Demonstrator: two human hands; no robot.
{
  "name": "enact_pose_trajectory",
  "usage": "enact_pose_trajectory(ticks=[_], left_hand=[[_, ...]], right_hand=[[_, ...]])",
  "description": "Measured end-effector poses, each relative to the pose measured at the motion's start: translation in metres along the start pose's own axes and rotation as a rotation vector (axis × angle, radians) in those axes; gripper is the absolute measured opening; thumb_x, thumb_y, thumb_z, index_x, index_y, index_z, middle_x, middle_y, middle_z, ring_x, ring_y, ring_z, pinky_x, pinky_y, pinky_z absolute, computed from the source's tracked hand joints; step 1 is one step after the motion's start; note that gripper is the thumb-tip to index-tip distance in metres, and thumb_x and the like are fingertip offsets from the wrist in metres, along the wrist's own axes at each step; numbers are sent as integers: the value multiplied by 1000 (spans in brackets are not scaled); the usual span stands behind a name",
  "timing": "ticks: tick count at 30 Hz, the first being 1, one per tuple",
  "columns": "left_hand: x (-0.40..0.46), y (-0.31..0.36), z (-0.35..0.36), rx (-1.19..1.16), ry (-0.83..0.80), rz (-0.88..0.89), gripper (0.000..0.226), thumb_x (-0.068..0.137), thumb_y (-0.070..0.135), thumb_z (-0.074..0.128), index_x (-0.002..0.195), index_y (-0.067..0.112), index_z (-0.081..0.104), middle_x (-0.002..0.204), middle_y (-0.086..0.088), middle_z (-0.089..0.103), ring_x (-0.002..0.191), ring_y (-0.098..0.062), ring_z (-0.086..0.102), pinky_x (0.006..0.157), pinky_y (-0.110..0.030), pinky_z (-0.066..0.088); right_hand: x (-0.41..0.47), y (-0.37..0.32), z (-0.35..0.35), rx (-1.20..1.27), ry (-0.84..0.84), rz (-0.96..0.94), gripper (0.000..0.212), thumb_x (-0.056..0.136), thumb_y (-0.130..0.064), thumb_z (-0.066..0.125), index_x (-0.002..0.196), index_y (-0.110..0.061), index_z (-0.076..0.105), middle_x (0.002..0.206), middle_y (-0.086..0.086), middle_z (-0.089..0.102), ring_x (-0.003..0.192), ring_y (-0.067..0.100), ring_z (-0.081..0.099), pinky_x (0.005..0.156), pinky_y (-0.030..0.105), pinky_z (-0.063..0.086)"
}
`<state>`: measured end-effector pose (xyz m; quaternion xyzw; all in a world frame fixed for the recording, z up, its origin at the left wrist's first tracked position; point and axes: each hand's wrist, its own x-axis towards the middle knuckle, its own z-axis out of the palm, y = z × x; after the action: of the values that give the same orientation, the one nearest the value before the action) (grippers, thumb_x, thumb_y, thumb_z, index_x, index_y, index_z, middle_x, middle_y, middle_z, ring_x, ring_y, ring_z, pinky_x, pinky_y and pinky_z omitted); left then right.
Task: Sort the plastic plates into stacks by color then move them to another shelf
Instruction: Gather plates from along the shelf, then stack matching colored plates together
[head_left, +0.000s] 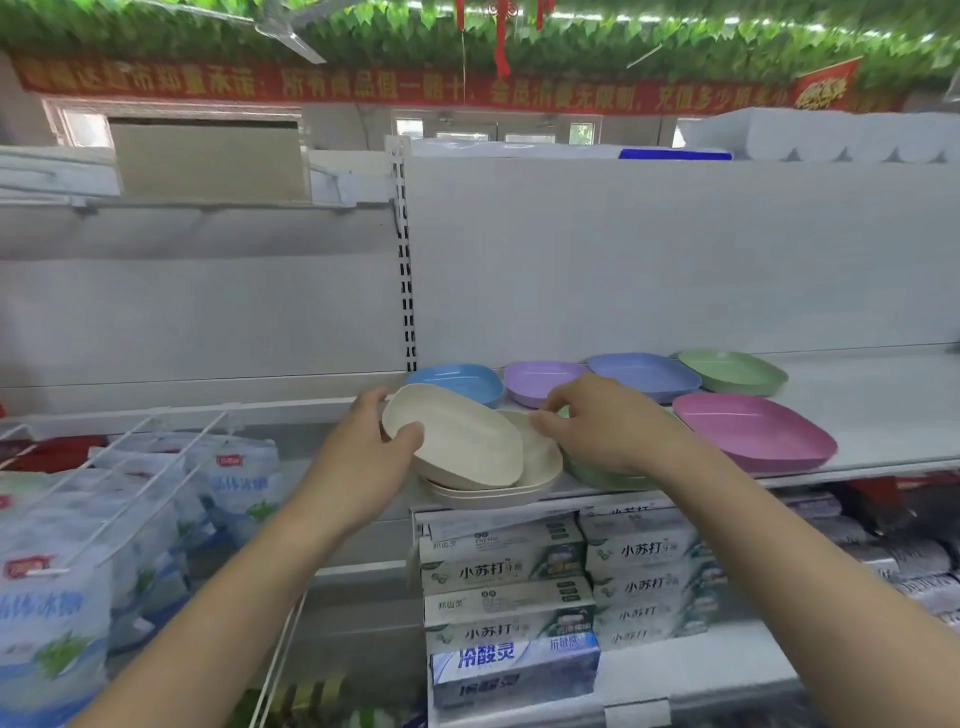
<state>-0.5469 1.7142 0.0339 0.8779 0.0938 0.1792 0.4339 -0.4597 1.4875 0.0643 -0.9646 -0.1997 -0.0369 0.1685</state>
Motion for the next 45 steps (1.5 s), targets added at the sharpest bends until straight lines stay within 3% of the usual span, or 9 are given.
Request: enact_pose_trajectory(ticks=[2,6,11,15,22,29,34,38,45], left_hand=[[-1,0,-2,107,-39,-1,17,97,34,52,110,26,61,93,3,68,76,-20,64,66,-34,48],[-6,-1,4,309,-129,-7,56,84,63,38,98,19,70,90,0,72,84,-22,66,82,-42,54],[-10,-4,7,353,-119,46,33,98,52,48,125,35,56,111,13,65,103,-12,59,88,-37,49],[-9,-8,7,380,-150,56,56,97,55,49,147,30,47,124,10,62,113,-14,56,99,-39,46],[-8,-8,5,379,-156,59,55,96,55,52,146,32,47,125,9,61,111,-14,56,99,-38,47],[-2,12,-3,293,-57,148,22,93,46,59,113,38,65,108,12,64,98,-8,62,94,-39,52],[-10,52,15,261,-44,245,14,91,43,61,105,41,67,110,14,62,102,-8,61,95,-39,51],[-22,101,54,265,-54,330,11,92,43,62,102,43,66,112,14,60,106,-7,58,89,-33,46],[-60,221,196,149,-201,492,7,90,39,64,95,42,68,107,18,65,101,-3,62,87,-33,51]], right_hand=[[-2,4,0,33,3,-2,39,97,-56,50,101,-24,73,94,-5,71,92,18,67,84,34,55],[-4,5,0,49,6,-22,30,98,-55,51,111,-33,68,84,-17,56,90,15,63,74,32,48],[-6,10,2,35,24,-32,29,99,-53,51,111,-32,68,82,-15,55,89,16,63,72,32,46],[-10,11,2,-56,17,-29,29,93,-52,60,114,-33,67,97,-11,60,88,13,60,61,23,38],[-16,8,4,-108,42,-19,38,91,-55,64,122,-33,64,102,-12,56,90,13,58,59,23,34],[-21,17,-3,69,106,-86,24,91,-53,63,106,-36,70,89,-13,64,86,8,61,78,34,53],[-46,36,-27,177,137,-136,25,94,-49,65,109,-31,73,100,-10,65,84,2,59,83,31,52],[-76,76,-55,229,166,-170,24,95,-46,66,111,-30,73,103,-12,63,85,-3,58,77,21,46],[-172,224,-119,246,173,-120,24,94,-46,67,115,-35,72,114,-16,56,106,6,58,89,20,46]])
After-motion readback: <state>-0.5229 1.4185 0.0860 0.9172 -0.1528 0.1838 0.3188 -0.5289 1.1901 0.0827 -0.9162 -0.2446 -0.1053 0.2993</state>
